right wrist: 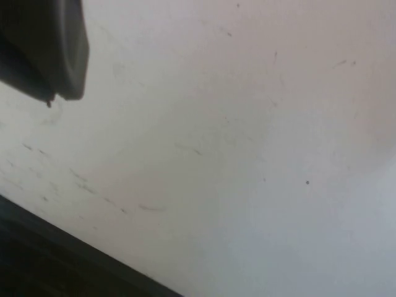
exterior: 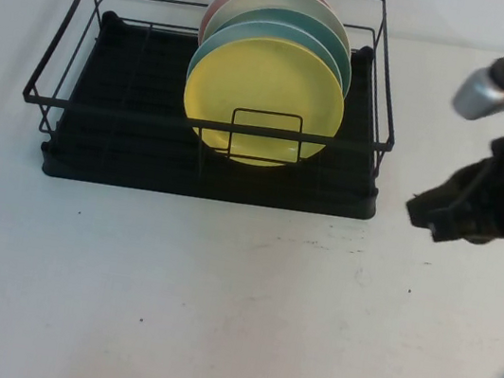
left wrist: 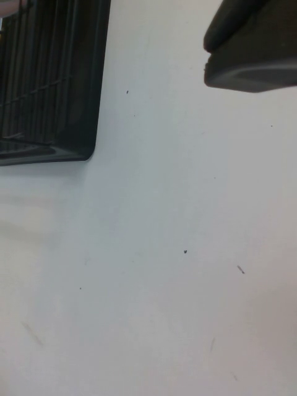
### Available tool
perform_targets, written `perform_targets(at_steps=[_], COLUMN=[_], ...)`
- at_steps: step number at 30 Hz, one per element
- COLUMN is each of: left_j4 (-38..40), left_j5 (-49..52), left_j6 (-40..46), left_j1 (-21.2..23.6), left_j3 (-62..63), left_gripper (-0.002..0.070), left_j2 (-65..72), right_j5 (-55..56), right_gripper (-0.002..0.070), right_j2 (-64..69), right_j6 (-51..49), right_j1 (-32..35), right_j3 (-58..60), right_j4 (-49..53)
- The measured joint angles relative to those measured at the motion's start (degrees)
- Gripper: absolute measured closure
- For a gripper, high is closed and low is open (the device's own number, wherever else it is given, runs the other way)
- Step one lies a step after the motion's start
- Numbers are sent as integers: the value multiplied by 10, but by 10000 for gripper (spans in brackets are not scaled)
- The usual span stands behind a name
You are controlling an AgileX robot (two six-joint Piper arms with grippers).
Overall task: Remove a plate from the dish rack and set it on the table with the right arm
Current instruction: Grasp the plate from the shelf
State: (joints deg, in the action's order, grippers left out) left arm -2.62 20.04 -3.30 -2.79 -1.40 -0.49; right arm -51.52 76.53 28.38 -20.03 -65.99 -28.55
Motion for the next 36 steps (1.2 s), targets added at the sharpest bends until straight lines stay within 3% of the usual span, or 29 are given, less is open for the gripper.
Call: perform_targets(at_steps=[8, 15, 19, 27, 36], left_j4=[0, 0, 0, 0, 0], left_j5=[0, 0, 0, 0, 0], left_j6=[0, 0, 0, 0, 0], left_j1=[0, 0, 0, 0, 0], left_j3=[0, 0, 0, 0, 0], left_gripper=[679, 679, 679, 679, 679], left_j2=[0, 0, 0, 0, 0], right_j5=[49, 69, 107, 177, 196], right_gripper=[694, 673, 596, 354, 316], right_j2=[102, 173, 211, 266, 332], right_j6=[135, 232, 287, 338, 341], right_j1=[-83, -99, -99, -99, -81], right_j3=[-105, -175, -201, -261, -346], right_j4=[1, -3, -3, -2, 21])
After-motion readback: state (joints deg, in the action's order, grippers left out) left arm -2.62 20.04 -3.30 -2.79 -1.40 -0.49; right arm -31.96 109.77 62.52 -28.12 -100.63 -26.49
